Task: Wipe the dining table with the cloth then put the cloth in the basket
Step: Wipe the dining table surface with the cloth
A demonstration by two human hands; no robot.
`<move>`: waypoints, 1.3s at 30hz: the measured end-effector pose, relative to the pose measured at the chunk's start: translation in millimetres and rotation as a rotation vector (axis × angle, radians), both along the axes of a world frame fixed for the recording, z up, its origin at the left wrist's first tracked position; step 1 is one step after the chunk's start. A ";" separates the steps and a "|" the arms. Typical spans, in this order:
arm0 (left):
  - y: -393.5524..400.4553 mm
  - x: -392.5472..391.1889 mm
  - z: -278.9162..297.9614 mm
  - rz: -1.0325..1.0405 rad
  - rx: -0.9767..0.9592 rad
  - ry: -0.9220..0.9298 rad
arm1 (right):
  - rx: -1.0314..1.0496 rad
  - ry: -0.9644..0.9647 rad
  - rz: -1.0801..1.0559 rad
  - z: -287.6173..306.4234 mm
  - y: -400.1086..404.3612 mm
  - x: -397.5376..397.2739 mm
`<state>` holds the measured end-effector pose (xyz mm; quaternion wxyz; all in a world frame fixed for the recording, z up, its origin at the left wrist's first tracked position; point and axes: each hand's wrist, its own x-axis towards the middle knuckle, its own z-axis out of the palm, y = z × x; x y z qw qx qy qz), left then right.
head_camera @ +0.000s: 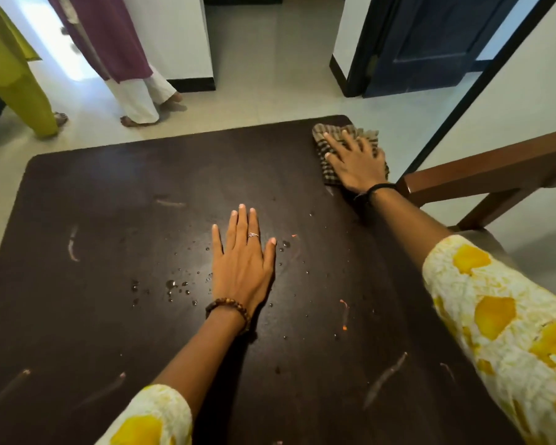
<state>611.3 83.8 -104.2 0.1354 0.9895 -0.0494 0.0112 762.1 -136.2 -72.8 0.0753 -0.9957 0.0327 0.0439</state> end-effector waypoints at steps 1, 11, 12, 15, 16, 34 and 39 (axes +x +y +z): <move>-0.5 0.1 0.2 0.001 0.002 0.000 | -0.007 -0.002 -0.020 -0.5 5.8 1.2; -1.1 -3.1 7.3 0.011 -0.019 -0.009 | -0.049 -0.092 0.441 -5.7 137.5 10.2; -0.7 -3.0 7.5 0.008 -0.023 -0.011 | -0.048 -0.090 0.446 -5.3 127.3 18.3; -0.2 -3.9 7.3 0.008 -0.039 -0.019 | -0.013 -0.094 0.298 -7.0 69.0 47.1; -0.6 -3.8 7.0 0.009 -0.042 -0.024 | 0.000 -0.092 0.213 -7.2 45.5 55.3; 0.7 -3.7 0.5 -0.018 -0.041 -0.060 | 0.008 -0.052 0.007 -3.5 -3.0 79.2; 0.6 -1.5 -0.4 -0.019 -0.053 -0.068 | -0.008 -0.087 0.019 -6.2 -10.8 38.8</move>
